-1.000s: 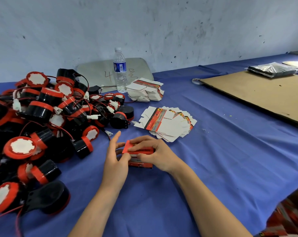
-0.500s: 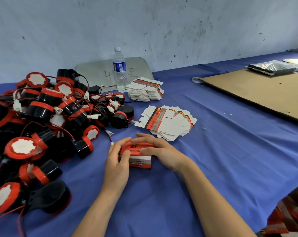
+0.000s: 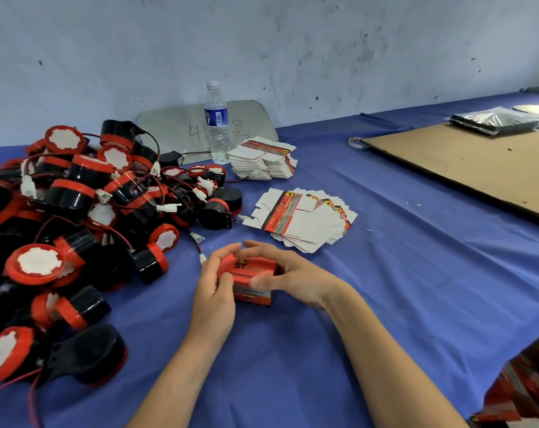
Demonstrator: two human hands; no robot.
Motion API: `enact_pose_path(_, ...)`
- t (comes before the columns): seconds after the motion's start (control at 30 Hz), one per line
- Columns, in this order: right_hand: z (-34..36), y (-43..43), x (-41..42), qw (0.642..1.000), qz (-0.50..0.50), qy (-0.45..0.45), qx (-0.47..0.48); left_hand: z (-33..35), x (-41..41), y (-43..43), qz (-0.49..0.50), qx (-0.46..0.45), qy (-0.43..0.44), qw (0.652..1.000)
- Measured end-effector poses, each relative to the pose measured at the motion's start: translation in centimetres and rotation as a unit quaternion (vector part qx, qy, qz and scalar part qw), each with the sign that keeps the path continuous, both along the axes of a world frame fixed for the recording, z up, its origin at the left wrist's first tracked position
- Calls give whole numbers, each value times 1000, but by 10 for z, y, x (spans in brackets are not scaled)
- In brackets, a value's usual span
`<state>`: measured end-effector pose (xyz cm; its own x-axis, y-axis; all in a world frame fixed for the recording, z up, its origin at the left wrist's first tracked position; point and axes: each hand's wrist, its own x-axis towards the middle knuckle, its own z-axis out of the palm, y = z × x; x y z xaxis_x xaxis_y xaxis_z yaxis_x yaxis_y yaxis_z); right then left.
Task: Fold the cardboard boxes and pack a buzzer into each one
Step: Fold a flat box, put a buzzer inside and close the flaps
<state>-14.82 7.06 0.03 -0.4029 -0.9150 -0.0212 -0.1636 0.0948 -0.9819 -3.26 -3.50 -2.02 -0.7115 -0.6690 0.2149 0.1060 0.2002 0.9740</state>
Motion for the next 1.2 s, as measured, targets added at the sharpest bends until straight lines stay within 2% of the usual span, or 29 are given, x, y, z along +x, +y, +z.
enact_pose_path(0.23, -1, -1, 3, 1000, -19, -16, 8, 0, 0, -2, -5, 31, 22, 999)
enact_pose_path(0.33, -4, 0, 3, 999, -43, -25, 2, -2, 0, -2, -5, 58, 6, 998)
enact_pose_path(0.47, -7, 0, 3, 999, -37, -16, -14, -3, 5, 2, -3, -39, 2, 999)
enact_pose_path(0.6, -11, -5, 6, 999, -38, -8, -8, -2, 9, -1, 26, -83, 41, 995)
enact_pose_path(0.67, -11, -6, 7, 997, -62, -16, -31, 1, 8, -2, 50, -60, 68, 995)
enact_pose_path(0.77, -10, -7, 6, 986, -122, -66, -94, 5, 8, -1, 47, 35, 99, 993)
enact_pose_path(0.9, -10, -10, 5, 974, -161, -79, -141, 4, 8, -2, -24, 56, 38, 997)
enact_pose_path(1.0, -10, -12, 5, 960, -190, -108, -175, 3, 8, 2, -78, 81, 32, 993)
enact_pose_path(1.1, -11, -13, 4, 960, -181, -130, -170, 6, 8, 6, -101, 116, 42, 987)
enact_pose_path(1.2, -9, -12, 6, 966, -138, -149, -159, 7, 8, 6, -82, 124, 61, 987)
